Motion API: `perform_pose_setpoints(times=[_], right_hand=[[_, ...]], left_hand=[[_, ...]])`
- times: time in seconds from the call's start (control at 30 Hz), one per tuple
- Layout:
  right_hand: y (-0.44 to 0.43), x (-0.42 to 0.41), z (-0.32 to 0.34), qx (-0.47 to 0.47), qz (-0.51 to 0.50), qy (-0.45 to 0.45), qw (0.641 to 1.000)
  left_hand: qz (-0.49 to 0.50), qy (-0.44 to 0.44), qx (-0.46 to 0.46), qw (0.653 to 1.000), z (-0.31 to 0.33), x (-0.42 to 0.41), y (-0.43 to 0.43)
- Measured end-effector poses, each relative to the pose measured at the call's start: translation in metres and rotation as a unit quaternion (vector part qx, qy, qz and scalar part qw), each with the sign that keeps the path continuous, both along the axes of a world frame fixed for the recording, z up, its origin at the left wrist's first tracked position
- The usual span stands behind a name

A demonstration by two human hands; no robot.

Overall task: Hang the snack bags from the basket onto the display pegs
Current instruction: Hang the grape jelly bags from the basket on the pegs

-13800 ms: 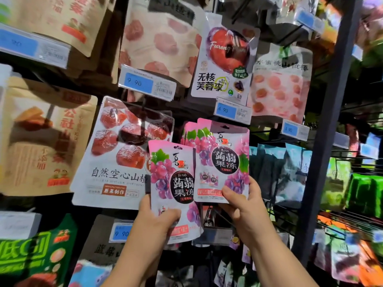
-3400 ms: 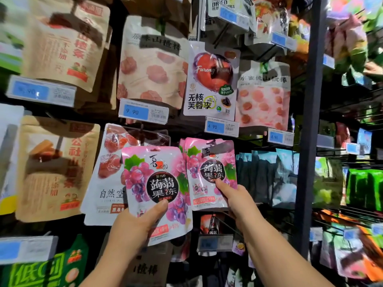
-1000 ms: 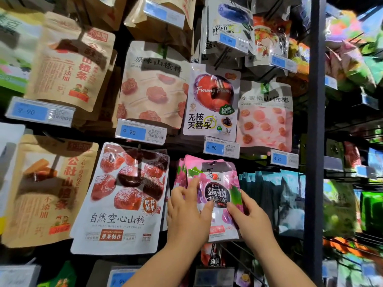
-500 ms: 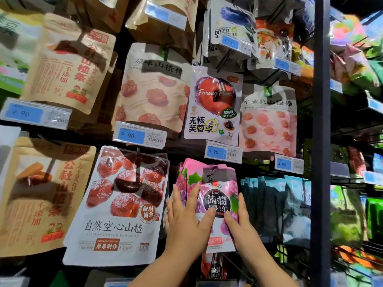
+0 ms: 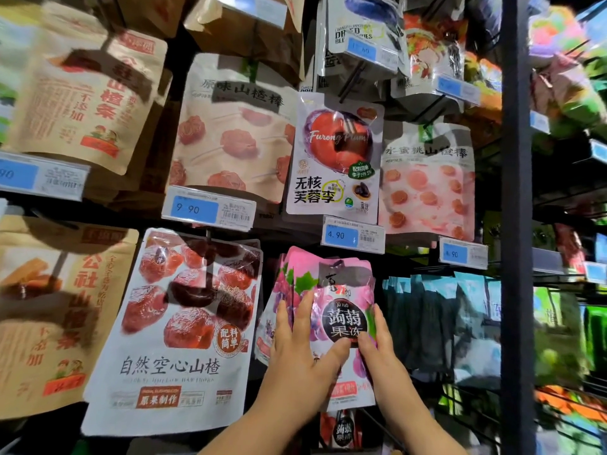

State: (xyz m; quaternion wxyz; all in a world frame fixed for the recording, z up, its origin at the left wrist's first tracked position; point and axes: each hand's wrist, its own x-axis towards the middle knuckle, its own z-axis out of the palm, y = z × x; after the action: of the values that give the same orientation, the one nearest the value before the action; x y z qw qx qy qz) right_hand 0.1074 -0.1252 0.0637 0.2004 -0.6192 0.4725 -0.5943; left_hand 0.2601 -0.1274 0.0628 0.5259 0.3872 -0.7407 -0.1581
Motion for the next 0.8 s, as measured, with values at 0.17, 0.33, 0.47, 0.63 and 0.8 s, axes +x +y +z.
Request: perform_pose_setpoints(times=[0.17,0.33,0.47,0.63,0.8], right_hand=[[-0.006,0.005,-0.003,-0.004,-0.049,0.056,0.997],[-0.021,0.005,-0.004,0.006,-0.076,0.101,0.992],[-0.036,0.004,-0.003,0.031,-0.079,0.1,0.991],[-0.046,0.009,0.001,0.022,-0.088,0.123,0.988],[-0.052,0.012,0.002,0.026,-0.076,0.092,0.993]], left_hand=[[0.021,-0.016,-0.011,1.0,-0.001,0.004,-0.016],[0.026,-0.028,-0.009,0.999,0.001,0.006,-0.032],[0.025,-0.024,-0.002,0.999,0.002,0.006,-0.047],[0.032,-0.021,0.024,0.999,0.001,0.007,-0.065],[0.023,0.017,0.027,0.999,0.0,0.009,-0.065]])
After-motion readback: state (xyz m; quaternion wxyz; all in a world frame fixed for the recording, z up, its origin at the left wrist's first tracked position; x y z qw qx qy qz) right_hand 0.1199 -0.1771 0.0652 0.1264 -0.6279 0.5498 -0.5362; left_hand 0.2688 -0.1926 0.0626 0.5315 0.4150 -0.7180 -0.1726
